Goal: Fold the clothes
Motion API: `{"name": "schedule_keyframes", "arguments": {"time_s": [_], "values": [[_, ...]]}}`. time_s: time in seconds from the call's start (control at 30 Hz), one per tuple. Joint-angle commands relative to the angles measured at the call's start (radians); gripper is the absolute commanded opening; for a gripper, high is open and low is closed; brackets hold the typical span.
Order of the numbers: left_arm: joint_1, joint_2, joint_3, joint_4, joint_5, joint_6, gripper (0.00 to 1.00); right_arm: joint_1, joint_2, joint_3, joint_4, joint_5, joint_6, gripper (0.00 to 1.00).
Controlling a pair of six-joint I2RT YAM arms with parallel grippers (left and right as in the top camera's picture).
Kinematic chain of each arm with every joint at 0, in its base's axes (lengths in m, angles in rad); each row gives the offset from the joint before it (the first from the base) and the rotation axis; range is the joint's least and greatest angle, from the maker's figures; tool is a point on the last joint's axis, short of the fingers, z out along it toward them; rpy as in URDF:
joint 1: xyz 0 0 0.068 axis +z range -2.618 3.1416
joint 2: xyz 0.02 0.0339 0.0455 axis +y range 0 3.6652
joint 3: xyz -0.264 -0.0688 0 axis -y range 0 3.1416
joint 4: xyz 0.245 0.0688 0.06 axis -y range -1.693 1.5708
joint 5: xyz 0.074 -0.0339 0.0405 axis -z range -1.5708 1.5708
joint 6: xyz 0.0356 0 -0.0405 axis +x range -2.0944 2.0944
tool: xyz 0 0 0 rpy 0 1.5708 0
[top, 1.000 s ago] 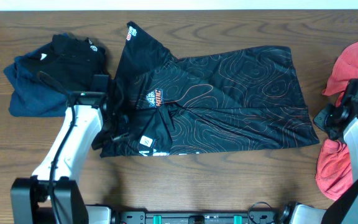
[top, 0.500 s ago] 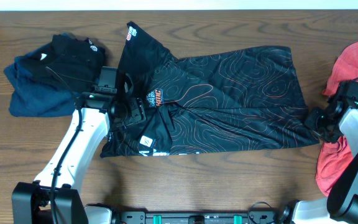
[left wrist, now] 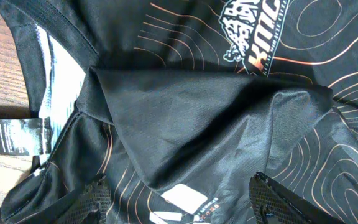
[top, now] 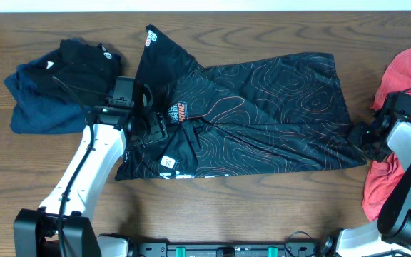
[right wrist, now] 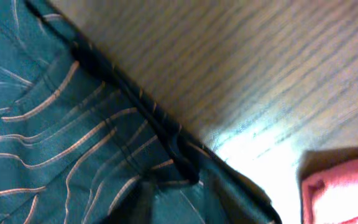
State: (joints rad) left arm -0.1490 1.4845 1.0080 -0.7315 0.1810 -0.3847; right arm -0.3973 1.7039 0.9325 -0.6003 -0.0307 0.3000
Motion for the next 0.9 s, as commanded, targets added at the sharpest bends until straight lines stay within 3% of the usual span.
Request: {"name": "schedule_keyframes", "arguments": {"time_s": [0.0,0.07,0.33,0.57,0.67,0.87], "values": [[-0.001,-0.011,0.014,0.0,0.002,0.017,0.73,-0.001,0.01,0.0,0.018,-0.005,0.021,0.08],[-0.001,-0.011,0.014,0.0,0.002,0.017,0.73,-0.001,0.01,0.0,0.03,-0.005,0.021,0.01],[-0.001,-0.011,0.014,0.0,0.002,0.017,0.73,-0.001,0.01,0.001,0.053,-0.032,0.021,0.01],[-0.001,-0.011,0.014,0.0,0.002,0.017,0.73,-0.001,0.01,0.001,0.256,-0.185,0.052,0.01],[-0.001,-0.011,0.014,-0.001,0.002,0.017,0.73,-0.001,0.01,0.001,0.314,-0.213,0.066,0.24],[-0.001,-0.011,0.014,0.004,0.002,0.021,0.73,-0.001,0.01,0.001,0.321,-0.229,0.039,0.21]]}}
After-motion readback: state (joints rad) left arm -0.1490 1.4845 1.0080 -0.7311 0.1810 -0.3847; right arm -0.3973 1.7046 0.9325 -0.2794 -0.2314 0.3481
